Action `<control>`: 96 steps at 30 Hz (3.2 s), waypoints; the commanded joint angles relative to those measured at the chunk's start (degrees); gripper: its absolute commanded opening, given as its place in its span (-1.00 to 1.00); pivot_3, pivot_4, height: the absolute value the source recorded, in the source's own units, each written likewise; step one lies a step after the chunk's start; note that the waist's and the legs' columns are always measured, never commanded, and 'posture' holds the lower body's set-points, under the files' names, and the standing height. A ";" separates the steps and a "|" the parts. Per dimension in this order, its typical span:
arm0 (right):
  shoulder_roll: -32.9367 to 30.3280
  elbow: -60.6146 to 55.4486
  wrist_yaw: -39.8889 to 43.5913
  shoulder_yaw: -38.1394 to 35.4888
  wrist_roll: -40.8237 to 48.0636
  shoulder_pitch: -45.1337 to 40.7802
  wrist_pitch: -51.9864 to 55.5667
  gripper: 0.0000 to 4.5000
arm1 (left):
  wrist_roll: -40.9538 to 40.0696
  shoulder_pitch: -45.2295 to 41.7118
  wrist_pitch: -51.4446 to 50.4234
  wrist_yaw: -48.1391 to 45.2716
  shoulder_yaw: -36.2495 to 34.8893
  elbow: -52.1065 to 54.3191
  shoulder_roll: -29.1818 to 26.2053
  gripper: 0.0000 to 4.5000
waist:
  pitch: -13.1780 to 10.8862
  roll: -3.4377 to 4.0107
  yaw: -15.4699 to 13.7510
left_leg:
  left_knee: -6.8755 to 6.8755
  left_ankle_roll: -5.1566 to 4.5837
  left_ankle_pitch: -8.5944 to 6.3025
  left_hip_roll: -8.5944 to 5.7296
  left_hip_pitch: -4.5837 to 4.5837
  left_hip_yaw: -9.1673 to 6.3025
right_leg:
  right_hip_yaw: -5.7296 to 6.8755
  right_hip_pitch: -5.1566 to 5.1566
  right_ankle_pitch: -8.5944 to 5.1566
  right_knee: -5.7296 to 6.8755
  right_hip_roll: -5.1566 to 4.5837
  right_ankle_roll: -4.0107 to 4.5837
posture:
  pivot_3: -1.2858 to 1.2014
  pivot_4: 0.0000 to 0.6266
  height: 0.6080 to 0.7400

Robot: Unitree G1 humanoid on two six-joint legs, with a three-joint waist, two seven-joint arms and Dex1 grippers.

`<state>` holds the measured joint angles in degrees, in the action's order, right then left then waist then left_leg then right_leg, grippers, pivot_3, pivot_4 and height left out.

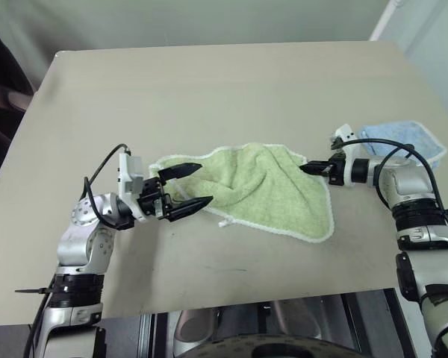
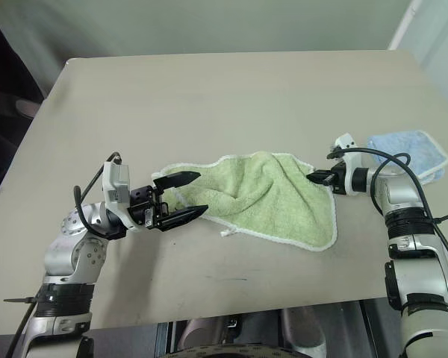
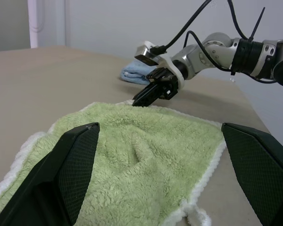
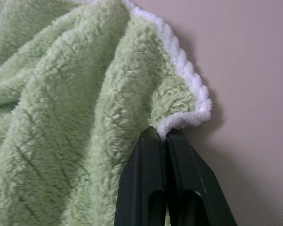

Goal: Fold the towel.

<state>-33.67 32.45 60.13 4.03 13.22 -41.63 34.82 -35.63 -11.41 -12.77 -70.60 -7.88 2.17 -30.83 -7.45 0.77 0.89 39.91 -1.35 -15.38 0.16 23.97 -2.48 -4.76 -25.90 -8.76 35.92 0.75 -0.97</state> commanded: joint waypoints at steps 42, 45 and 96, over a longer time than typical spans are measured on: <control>-22.50 -43.15 5.41 -15.17 30.19 -21.23 9.73 -0.97 | 3.10 -28.02 8.90 -2.91 -10.07 -47.44 0.25 1.00 | -0.05 0.04 -0.53 | 0.04 0.06 0.12 -0.08 0.24 -0.01 | -0.01 -0.15 -0.26 -0.02 0.00 -0.27 | 0.03 -0.52 0.89; -23.19 -42.04 5.94 -15.28 31.32 -22.50 10.59 -0.97 | 4.26 -27.28 5.06 -6.07 -8.62 -47.97 -2.03 1.00 | -0.05 0.05 -0.52 | 0.05 0.07 0.14 -0.08 0.37 0.01 | -0.01 -0.32 -0.26 0.00 0.00 -0.27 | 0.03 -0.52 0.89; -26.46 -45.19 4.81 -15.36 38.41 -24.16 17.01 -1.00 | 19.89 -42.41 2.61 -20.02 -1.84 -69.10 0.36 -0.99 | -0.05 0.04 -1.23 | 0.17 -0.13 0.37 -0.09 0.67 0.09 | 0.00 -0.58 -0.13 0.12 -0.08 -0.56 | 0.03 -0.52 0.89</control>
<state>-58.90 -12.62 64.22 -9.81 52.38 -66.09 52.79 -14.61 -52.74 -11.02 -88.69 -8.25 -68.63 -29.44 -7.49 0.81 -0.35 40.09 -1.48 -15.00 0.07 24.65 -2.39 -4.76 -26.47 -8.88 36.04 0.67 -1.56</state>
